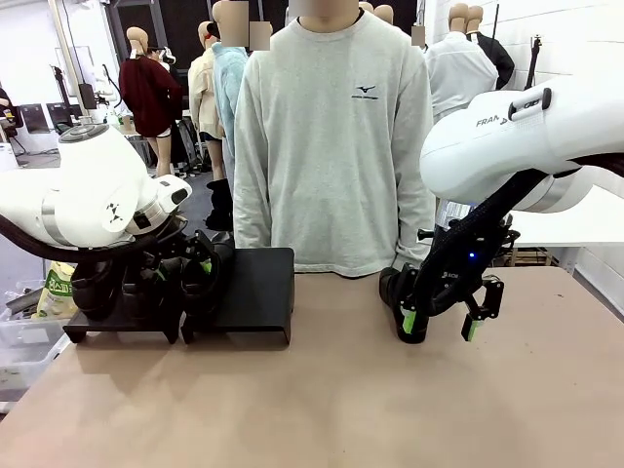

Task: Organize the shoes by placing them on the stand.
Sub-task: Pick up one Shoe and place it in the middle of the table.

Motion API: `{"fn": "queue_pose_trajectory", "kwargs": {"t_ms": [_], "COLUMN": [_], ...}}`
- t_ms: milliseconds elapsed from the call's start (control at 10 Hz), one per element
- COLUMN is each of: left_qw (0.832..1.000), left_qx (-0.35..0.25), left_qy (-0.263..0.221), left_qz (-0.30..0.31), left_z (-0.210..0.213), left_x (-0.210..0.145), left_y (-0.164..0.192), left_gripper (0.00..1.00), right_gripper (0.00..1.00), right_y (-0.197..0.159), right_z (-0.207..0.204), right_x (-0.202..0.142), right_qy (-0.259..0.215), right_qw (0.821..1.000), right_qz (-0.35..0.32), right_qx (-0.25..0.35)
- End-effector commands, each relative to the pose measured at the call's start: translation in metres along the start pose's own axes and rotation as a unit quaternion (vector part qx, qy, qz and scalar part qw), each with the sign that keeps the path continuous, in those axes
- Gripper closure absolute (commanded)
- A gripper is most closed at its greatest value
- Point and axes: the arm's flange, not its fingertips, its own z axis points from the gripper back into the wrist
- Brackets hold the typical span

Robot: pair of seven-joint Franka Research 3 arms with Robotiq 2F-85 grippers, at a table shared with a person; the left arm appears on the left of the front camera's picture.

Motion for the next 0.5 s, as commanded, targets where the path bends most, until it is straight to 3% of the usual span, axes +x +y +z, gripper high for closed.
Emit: {"fn": "queue_pose_trajectory", "kwargs": {"t_ms": [0, 400], "left_qw": [1.000, 1.000], "left_qx": [-0.002, 0.000], "left_qy": [-0.009, -0.001], "left_qz": [0.007, 0.000], "left_z": [-0.0003, 0.0001], "left_x": [-0.0002, 0.0001], "left_y": [-0.0008, 0.0000], "left_gripper": [0.00, 0.00], "right_gripper": [0.00, 0.00], "right_y": [-0.0002, -0.0002], "right_z": [0.0033, 0.0033], "right_x": [0.0033, 0.0033], "right_qy": [0.002, 0.002], "right_qw": [1.000, 1.000], "right_qz": [0.009, 0.009], "right_qx": [-0.010, -0.010]}}
